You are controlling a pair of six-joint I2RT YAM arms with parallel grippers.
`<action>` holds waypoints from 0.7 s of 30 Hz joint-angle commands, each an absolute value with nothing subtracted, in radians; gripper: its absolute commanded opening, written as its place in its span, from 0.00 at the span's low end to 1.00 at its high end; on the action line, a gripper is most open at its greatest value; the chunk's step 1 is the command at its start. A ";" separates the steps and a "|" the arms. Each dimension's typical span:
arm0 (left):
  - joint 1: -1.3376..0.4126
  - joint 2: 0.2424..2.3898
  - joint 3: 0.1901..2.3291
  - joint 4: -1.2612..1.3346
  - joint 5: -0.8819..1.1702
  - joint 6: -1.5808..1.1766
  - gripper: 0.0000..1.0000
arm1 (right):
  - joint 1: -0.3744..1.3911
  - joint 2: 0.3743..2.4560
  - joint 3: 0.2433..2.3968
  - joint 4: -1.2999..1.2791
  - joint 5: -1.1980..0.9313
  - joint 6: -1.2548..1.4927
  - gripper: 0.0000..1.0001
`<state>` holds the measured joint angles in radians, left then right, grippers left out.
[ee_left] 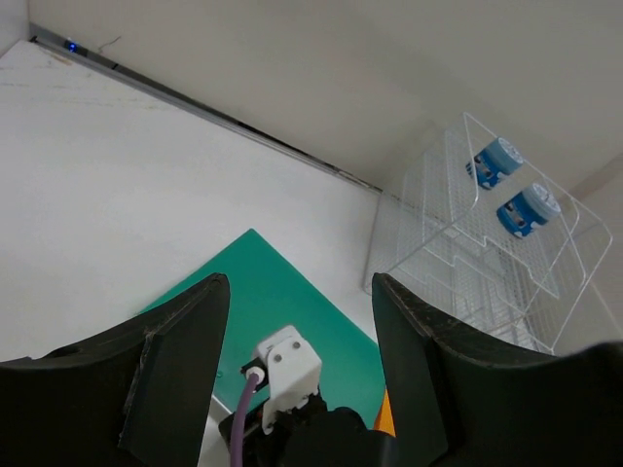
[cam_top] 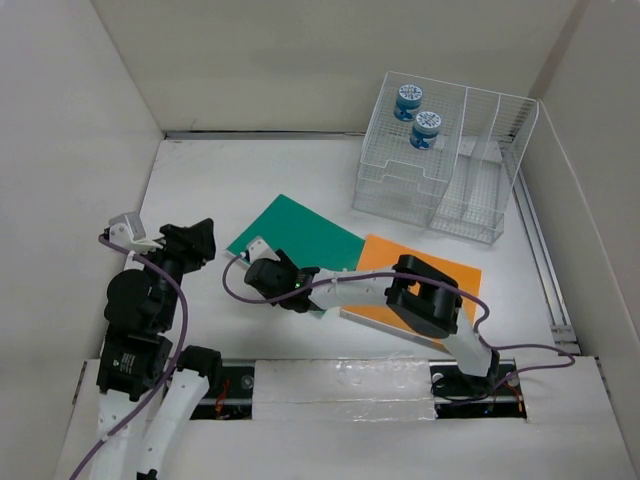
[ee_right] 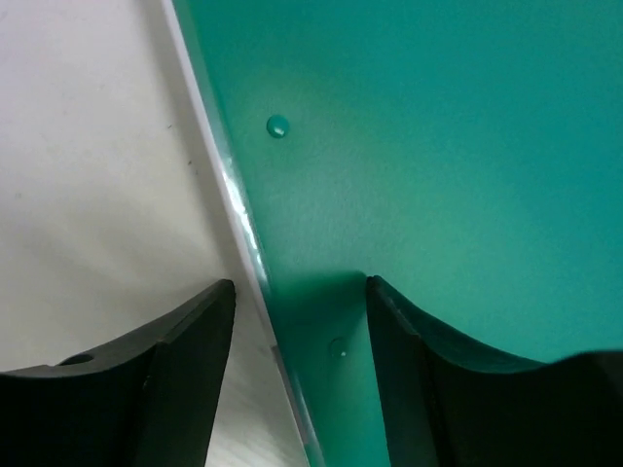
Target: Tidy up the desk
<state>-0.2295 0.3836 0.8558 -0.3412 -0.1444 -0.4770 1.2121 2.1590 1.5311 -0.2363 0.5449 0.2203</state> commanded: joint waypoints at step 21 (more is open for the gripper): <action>-0.244 0.383 0.919 -0.287 -0.111 -0.499 0.67 | 1.167 1.780 1.313 -0.014 0.398 0.218 0.00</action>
<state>-0.2367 0.3756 0.8852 -0.3309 -0.1322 -0.4835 1.1999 1.9648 1.3479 -0.1543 0.5579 0.1837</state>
